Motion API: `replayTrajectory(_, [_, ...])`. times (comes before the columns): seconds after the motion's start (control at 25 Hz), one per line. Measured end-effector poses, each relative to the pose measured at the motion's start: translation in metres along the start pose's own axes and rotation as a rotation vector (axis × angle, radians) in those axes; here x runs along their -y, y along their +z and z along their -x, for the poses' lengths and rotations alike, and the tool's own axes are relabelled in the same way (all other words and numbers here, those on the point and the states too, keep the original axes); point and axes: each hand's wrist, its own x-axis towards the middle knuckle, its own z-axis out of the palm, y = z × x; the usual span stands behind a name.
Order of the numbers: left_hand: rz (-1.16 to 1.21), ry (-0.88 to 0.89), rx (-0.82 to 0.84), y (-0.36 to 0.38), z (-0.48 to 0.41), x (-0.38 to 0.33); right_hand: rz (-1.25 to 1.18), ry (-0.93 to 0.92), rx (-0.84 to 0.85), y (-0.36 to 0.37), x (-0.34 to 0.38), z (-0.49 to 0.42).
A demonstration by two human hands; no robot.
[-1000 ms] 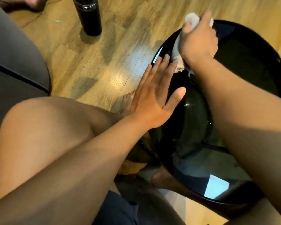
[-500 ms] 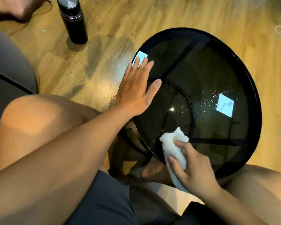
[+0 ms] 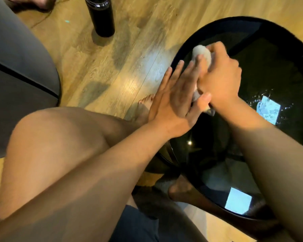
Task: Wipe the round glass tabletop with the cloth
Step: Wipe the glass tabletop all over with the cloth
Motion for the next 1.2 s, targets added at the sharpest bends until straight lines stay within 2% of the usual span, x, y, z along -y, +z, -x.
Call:
replayTrajectory(0.08, [-0.001,-0.013,-0.016,0.003,-0.001,0.003,0.067,0.046,-0.067,0.011,-0.004,-0.042])
replayTrajectory(0.16, [-0.014,-0.039,-0.034,0.004,-0.002,0.004,0.084,0.124,-0.067,0.016,-0.003,-0.072])
replayTrajectory(0.28, [0.001,-0.065,-0.029,0.004,-0.005,0.004,0.005,0.217,-0.052,0.009,0.006,-0.066])
replayTrajectory(0.4, [-0.019,-0.033,-0.01,0.001,-0.004,0.003,-0.121,0.057,0.042,-0.006,0.013,0.004])
replayTrajectory(0.52, [-0.053,-0.046,-0.024,0.004,-0.004,0.004,-0.127,-0.14,0.152,-0.031,-0.004,0.106])
replayTrajectory(0.64, [-0.048,-0.075,-0.038,0.006,-0.004,0.006,-0.093,-0.127,0.293,-0.072,-0.044,0.201])
replayTrajectory(0.76, [-0.018,-0.06,-0.049,0.005,-0.004,0.005,-0.034,-0.12,0.325,-0.093,-0.066,0.235])
replayTrajectory(0.92, [0.041,-0.055,-0.076,0.004,-0.004,0.005,0.084,-0.19,0.229,-0.06,-0.032,0.175])
replayTrajectory(1.12, [0.079,-0.058,-0.099,0.008,-0.001,0.004,-0.032,0.017,0.001,-0.021,-0.009,0.039])
replayTrajectory(1.2, [0.081,-0.062,-0.109,0.008,-0.002,0.006,0.026,0.053,-0.065,-0.004,-0.013,-0.025])
